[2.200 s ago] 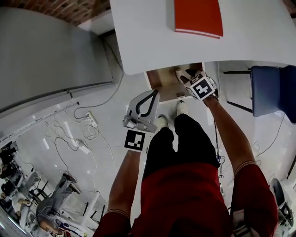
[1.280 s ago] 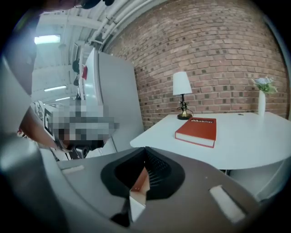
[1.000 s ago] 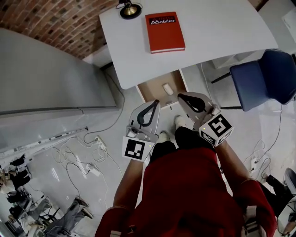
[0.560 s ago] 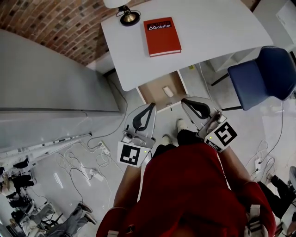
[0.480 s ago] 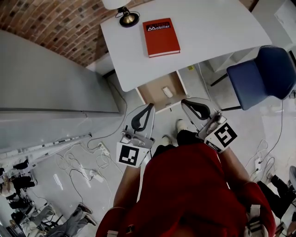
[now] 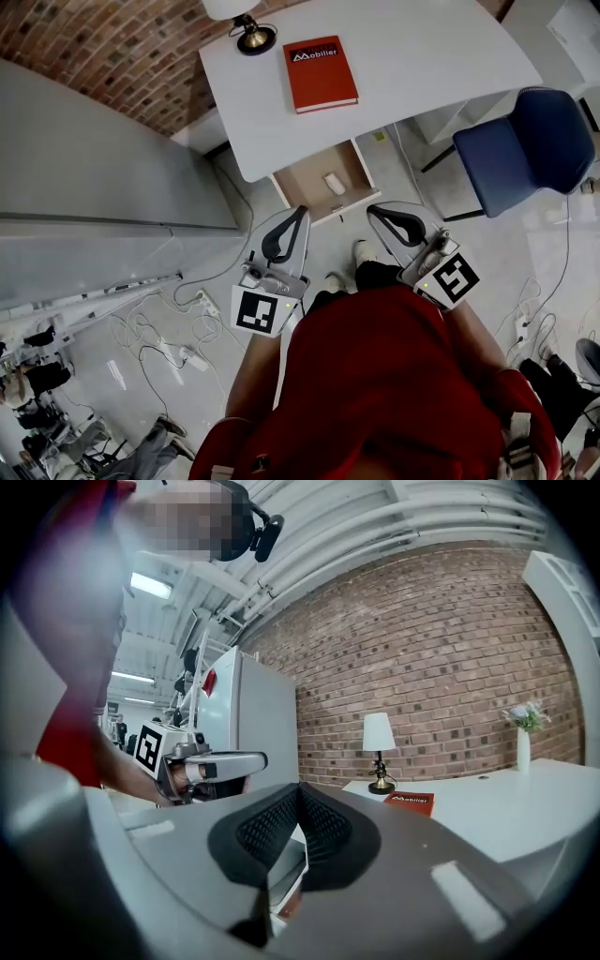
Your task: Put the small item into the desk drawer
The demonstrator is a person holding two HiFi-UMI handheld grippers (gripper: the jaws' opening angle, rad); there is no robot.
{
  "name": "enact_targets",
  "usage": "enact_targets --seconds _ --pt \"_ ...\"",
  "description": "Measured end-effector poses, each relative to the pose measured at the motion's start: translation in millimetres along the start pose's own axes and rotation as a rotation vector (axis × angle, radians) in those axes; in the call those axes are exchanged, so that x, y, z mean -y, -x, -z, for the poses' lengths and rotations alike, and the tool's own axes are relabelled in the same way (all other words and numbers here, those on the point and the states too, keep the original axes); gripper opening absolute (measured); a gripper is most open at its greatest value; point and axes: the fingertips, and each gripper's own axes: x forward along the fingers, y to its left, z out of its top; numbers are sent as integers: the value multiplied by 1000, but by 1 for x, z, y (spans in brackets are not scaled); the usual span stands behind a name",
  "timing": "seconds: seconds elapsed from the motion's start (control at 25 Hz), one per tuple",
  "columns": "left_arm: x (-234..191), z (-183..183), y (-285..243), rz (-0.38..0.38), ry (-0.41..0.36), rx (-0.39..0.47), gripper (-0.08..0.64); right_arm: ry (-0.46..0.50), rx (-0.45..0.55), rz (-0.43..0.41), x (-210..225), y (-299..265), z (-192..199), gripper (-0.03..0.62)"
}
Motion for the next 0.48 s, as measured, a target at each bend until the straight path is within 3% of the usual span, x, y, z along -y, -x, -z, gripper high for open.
enact_targets --seconds 0.48 --pt "8 -5 3 6 -10 15 -2 2 -4 30 2 18 2 9"
